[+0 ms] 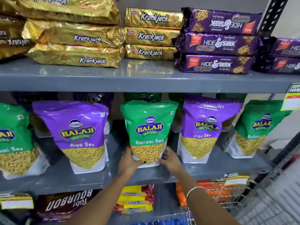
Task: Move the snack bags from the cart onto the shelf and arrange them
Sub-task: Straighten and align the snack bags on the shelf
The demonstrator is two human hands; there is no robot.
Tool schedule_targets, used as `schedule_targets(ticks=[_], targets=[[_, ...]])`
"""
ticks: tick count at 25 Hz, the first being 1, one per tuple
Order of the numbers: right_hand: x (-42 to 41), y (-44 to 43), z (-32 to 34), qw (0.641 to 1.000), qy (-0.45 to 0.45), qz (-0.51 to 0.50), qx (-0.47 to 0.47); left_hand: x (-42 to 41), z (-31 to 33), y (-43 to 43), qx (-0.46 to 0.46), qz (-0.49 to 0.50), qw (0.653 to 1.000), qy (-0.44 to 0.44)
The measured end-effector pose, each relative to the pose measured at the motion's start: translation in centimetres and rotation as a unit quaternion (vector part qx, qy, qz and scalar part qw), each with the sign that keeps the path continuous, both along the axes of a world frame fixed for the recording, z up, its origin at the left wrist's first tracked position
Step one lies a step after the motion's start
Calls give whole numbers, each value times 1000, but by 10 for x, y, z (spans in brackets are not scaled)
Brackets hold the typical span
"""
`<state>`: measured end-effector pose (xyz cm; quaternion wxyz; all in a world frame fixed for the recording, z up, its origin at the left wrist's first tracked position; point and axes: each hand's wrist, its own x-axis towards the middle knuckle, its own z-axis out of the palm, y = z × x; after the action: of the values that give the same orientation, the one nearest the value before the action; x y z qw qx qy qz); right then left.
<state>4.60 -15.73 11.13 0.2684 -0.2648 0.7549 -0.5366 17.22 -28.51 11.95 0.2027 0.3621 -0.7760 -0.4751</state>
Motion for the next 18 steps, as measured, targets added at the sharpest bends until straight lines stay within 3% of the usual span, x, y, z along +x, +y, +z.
schedule_targets(ticks=[2,4,5,7,8,10,11,14,16,18], targets=[[6,5,7,1000,-13,5,-3,6,1,10,-27,21,999,12],[12,21,15,998,15,-60,0,14,-2,25,-161,88,983,22],[16,29,17,990,65,-128,11,19,-6,33,-263,90,960,28],[17,58,21,950,152,-273,26,13,-11,60,-444,-19,895,36],[13,71,21,929,164,-332,16,6,-11,73,-491,-79,867,29],[-15,97,19,896,135,-421,-43,-25,-1,98,-418,-164,893,31],[-34,108,18,902,104,-416,-45,-46,0,103,-340,-175,923,37],[-93,125,0,971,-3,-235,-51,-99,12,112,-75,-179,981,1],[-116,123,-5,990,-20,-136,-39,-124,11,107,-2,-137,990,-18],[-134,127,-11,993,-23,-102,-47,-141,4,109,12,-103,994,-39]])
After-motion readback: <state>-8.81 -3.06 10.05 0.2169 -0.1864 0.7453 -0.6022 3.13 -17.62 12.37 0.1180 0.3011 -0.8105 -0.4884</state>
